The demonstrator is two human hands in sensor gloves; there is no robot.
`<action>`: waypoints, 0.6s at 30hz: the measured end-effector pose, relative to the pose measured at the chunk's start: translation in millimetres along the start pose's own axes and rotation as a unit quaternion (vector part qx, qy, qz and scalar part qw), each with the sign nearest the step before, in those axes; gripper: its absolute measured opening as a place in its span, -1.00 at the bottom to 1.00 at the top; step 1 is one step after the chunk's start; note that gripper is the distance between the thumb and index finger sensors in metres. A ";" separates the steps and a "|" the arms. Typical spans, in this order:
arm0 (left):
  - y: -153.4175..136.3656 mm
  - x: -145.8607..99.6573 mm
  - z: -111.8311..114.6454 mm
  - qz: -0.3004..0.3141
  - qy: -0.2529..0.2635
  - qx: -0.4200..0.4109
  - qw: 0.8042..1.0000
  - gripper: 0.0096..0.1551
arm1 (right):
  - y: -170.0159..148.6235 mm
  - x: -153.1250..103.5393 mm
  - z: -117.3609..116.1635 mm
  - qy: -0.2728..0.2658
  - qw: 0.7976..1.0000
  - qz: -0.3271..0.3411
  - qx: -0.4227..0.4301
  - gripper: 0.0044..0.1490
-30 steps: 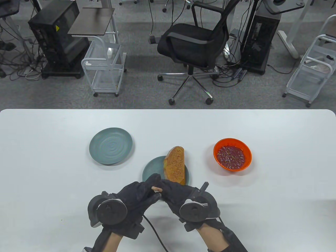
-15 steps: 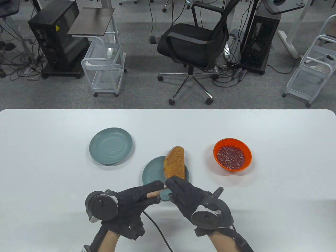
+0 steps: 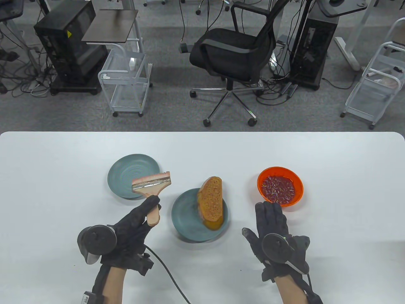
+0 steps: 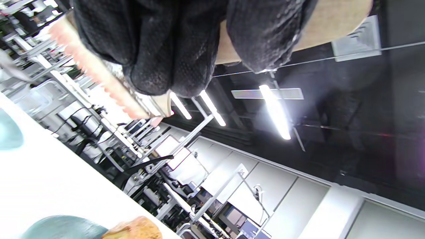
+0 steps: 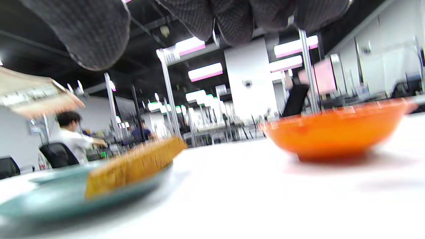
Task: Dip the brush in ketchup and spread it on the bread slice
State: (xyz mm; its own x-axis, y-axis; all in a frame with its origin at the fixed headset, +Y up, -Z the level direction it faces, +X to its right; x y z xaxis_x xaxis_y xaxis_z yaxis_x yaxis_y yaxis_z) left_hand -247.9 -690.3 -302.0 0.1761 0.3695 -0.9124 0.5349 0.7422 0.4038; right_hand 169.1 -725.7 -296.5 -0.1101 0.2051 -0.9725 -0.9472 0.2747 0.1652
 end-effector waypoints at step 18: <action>-111.8 58.8 12.8 -0.172 -0.128 0.077 0.974 -0.35 | -23.6 2.9 -9.5 0.051 0.999 -0.006 0.015 0.03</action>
State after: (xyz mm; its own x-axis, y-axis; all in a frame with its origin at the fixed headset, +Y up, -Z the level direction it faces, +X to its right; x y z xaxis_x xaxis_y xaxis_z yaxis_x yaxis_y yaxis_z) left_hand -286.7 -758.6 -401.6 0.1537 -0.0526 -0.9867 0.7124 0.6979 0.0738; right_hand 188.3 -740.6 -304.8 -0.1311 0.1052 -0.9858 -0.9390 0.3056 0.1575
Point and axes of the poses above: the tracker on the back of each hand, its own y axis roughly to the thumb side, its own x axis roughly from the wrist to the fingertips, z = x × y, the point moved 2 cm from there along x, roughly from the wrist to the fingertips, and after that the axes turned 5 degrees about -z, right-handed, at the moved point
